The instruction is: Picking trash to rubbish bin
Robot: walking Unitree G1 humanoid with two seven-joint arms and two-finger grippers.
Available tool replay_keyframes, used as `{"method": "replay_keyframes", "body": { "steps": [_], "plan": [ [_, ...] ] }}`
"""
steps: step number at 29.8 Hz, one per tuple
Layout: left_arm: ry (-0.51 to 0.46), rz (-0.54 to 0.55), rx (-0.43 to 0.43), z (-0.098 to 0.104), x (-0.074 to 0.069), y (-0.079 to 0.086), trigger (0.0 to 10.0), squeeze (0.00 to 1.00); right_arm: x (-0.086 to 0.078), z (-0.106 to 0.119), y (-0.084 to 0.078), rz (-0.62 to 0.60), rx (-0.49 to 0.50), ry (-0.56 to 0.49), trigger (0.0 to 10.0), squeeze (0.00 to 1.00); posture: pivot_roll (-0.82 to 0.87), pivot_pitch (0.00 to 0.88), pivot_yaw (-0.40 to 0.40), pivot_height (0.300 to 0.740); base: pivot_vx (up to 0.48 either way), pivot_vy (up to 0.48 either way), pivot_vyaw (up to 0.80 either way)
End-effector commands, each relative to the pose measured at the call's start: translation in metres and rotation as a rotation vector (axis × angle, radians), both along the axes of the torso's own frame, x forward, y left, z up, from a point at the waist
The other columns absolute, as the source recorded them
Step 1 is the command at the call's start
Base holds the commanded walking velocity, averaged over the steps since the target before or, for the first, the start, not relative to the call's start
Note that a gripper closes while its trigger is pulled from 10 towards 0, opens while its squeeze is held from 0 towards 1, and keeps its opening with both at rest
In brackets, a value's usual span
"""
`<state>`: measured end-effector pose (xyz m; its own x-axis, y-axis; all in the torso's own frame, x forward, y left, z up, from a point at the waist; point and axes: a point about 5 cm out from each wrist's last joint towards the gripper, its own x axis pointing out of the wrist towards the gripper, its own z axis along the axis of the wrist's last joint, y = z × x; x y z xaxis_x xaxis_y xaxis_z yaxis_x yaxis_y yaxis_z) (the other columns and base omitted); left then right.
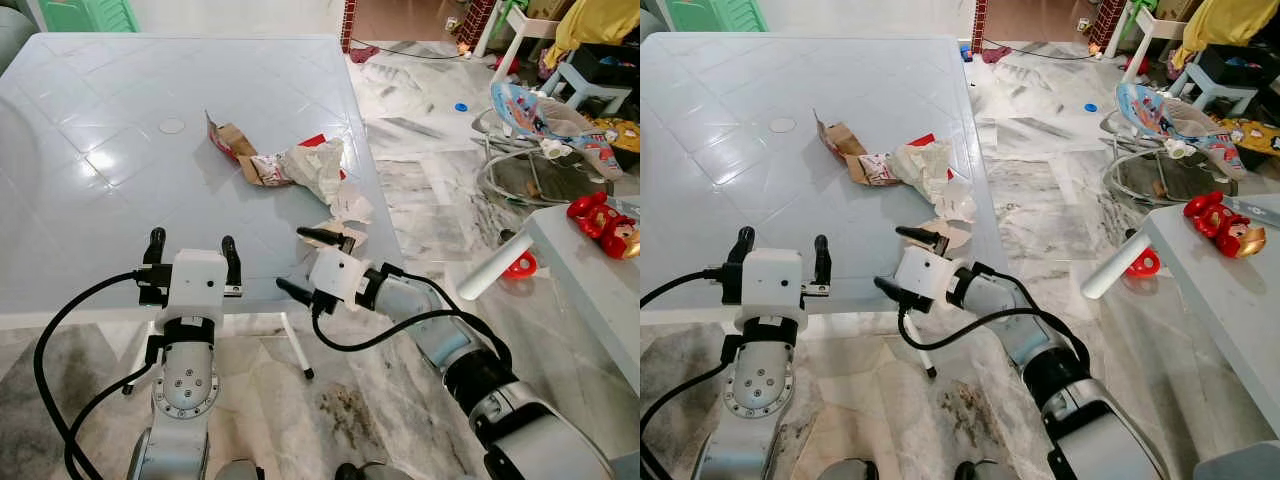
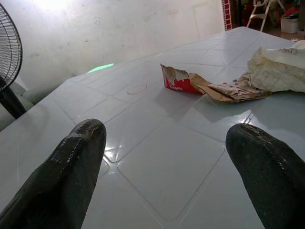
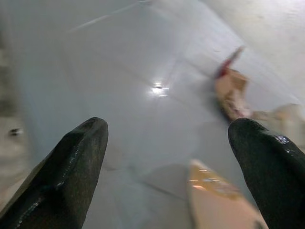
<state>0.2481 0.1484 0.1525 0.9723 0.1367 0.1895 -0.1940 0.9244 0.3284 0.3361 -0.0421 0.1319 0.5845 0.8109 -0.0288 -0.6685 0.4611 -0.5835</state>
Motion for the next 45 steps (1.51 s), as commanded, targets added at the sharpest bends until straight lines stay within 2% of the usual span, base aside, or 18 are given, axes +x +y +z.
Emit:
{"method": "replay_keyframes", "body": {
  "steps": [1,5,8,14,22,23,24,25,26,34,45],
  "plan": [
    [0.002,-0.018,-0.004,0.0,-0.001,-0.003,10.0,0.0,0.012,0.009,-0.012,-0.098,0.082,0.02,10.0,0.0,0.12,0.136,-0.105,0.74,0.0,0.0,0.0],
    [0.001,-0.019,-0.005,0.0,-0.001,-0.003,10.0,0.0,0.02,0.008,-0.022,-0.167,0.109,0.069,10.0,0.0,0.12,0.136,-0.105,0.74,0.0,0.0,0.0],
    [0.002,-0.02,-0.01,0.0,-0.001,-0.004,10.0,0.0,0.024,-0.003,-0.033,-0.235,0.091,0.145,10.0,0.0,0.11,0.138,-0.108,0.74,0.0,0.0,0.0],
    [0.004,-0.019,-0.016,-0.001,-0.002,-0.005,10.0,0.0,0.023,-0.015,-0.035,-0.26,0.084,0.229,10.0,0.0,0.12,0.139,-0.111,0.74,0.0,0.0,0.0],
    [0.004,-0.016,-0.016,-0.001,-0.002,-0.003,10.0,0.0,0.024,-0.021,-0.033,-0.282,0.087,0.278,10.0,0.0,0.12,0.139,-0.111,0.74,0.0,0.0,0.0],
    [0.004,-0.016,-0.016,0.0,-0.002,-0.003,10.0,0.0,0.024,-0.022,-0.033,-0.286,0.091,0.284,4.1,0.0,0.12,0.139,-0.111,0.74,0.0,0.0,0.0],
    [0.004,-0.015,-0.016,0.0,-0.002,-0.003,10.0,0.0,0.024,-0.022,-0.033,-0.291,0.097,0.294,2.4,0.0,0.12,0.139,-0.112,0.74,0.0,0.0,0.0],
    [0.004,-0.015,-0.016,0.0,-0.002,-0.003,10.0,0.0,0.024,-0.022,-0.033,-0.291,0.097,0.294,2.4,0.0,0.12,0.139,-0.112,0.74,0.0,0.0,0.0],
    [0.004,-0.015,-0.017,0.0,-0.002,-0.003,10.0,0.0,0.024,-0.022,-0.033,-0.292,0.1,0.297,0.0,0.0,0.12,0.137,-0.112,0.74,0.0,0.0,0.0],
    [0.003,-0.015,-0.018,-0.001,-0.002,-0.004,10.0,0.0,0.026,-0.022,-0.031,-0.307,0.128,0.309,0.0,0.0,0.12,0.136,-0.113,0.74,0.0,0.0,0.0],
    [0.0,-0.01,-0.019,0.0,-0.001,-0.004,10.0,0.0,0.025,-0.02,-0.02,-0.299,0.162,0.322,0.0,0.0,0.12,0.135,-0.118,0.74,0.0,0.0,0.0]
  ]
}}
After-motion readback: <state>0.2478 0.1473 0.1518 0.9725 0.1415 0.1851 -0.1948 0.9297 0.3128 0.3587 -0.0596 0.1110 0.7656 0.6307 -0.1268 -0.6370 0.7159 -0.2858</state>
